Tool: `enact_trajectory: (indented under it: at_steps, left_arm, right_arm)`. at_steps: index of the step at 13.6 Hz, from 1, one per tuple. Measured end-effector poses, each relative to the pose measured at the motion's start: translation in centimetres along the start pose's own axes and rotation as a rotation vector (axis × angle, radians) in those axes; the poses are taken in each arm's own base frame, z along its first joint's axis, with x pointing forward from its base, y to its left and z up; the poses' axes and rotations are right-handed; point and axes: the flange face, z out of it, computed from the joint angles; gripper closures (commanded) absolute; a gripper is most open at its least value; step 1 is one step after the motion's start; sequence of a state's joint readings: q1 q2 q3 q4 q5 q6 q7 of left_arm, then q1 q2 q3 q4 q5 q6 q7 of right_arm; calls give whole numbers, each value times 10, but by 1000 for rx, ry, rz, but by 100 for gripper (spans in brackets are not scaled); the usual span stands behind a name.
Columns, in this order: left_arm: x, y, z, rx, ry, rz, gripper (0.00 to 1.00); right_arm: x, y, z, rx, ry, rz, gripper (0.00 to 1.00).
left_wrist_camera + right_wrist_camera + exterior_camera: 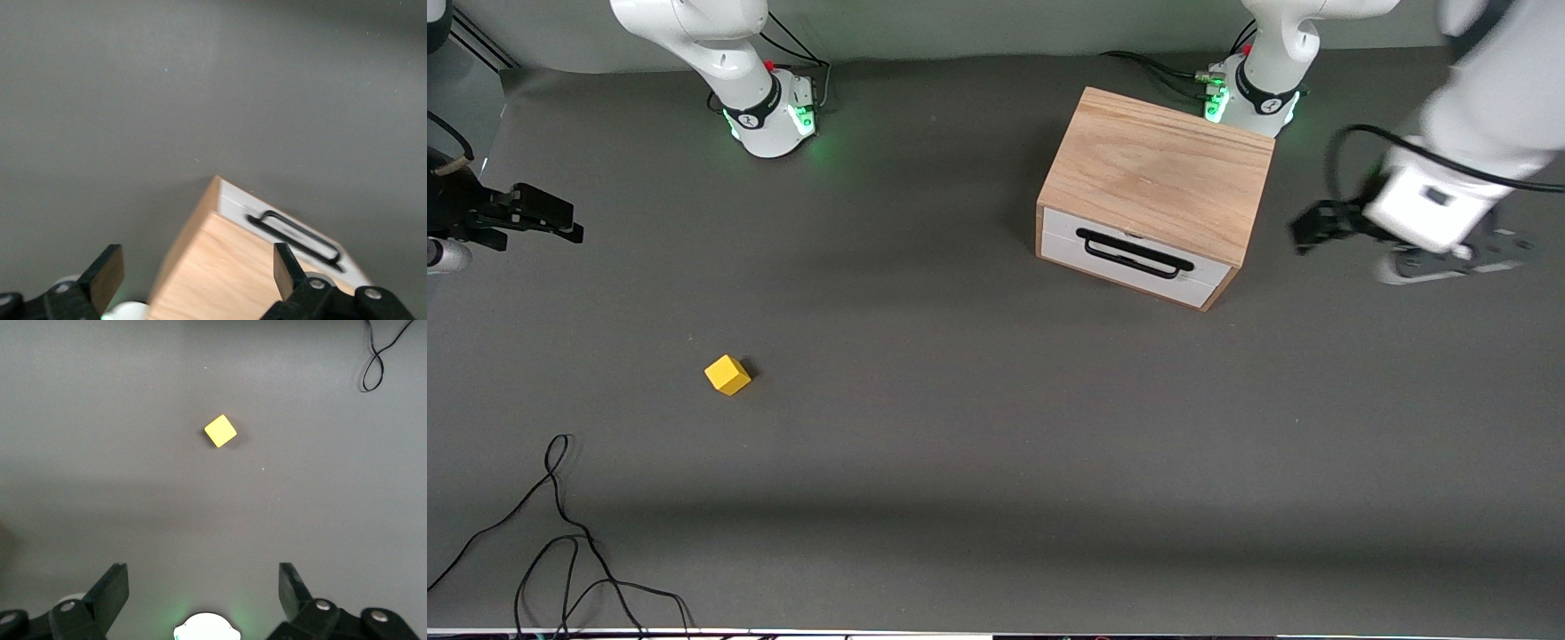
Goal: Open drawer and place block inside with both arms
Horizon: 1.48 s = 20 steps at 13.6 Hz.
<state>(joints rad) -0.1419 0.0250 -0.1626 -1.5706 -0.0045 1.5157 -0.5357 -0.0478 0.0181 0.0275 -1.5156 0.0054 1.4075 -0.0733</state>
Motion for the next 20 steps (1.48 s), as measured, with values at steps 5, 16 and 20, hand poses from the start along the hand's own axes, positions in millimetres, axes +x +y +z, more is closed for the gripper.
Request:
enact_trajectory:
  at_steps: [5, 16, 20]
  left_arm:
    - [-77, 110, 8, 15, -3, -386, 0]
    - [-108, 178, 75, 166, -93, -786, 0]
    - [-70, 175, 129, 235, -107, -811, 0]
  right_arm:
    - [24, -2, 47, 16, 13, -4, 0]
    - [41, -6, 258, 20, -36, -77, 0]
    - [58, -6, 320, 23, -37, -184, 0]
